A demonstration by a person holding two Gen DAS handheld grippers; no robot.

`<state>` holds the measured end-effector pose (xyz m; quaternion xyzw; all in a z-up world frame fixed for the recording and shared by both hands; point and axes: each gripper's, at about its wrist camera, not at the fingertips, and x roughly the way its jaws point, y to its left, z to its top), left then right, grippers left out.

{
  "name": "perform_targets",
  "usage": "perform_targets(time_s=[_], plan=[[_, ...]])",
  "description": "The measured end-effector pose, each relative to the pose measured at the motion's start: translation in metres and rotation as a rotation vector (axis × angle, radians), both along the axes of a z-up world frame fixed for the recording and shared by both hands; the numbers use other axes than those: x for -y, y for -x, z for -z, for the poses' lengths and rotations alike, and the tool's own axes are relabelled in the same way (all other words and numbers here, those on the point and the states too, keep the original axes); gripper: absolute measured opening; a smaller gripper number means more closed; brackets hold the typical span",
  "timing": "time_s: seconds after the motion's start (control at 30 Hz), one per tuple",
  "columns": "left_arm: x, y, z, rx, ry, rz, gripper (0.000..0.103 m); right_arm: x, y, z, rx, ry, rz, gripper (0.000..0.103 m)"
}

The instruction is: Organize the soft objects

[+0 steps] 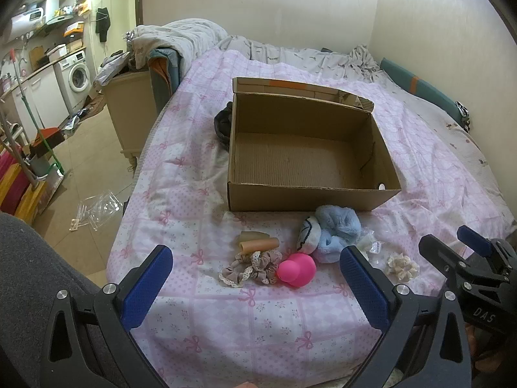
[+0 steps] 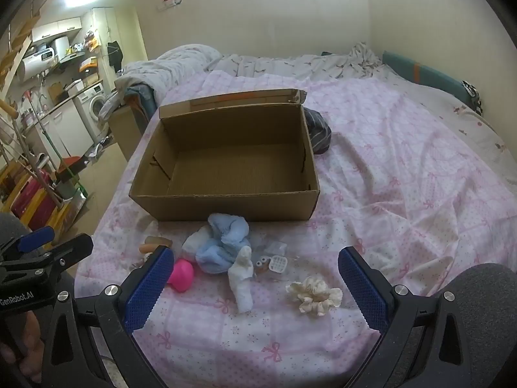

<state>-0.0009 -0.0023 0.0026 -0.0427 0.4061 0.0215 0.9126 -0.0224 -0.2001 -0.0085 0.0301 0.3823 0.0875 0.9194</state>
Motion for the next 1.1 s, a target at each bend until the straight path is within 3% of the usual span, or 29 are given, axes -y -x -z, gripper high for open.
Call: perform_targets(time_s=[1.1], plan=[[-0.0036, 0.0009, -0.0004, -0.003, -0.003, -0.009, 0.103, -0.0030, -0.0007, 0.0024, -0.002, 0.012, 0.006, 0.103]])
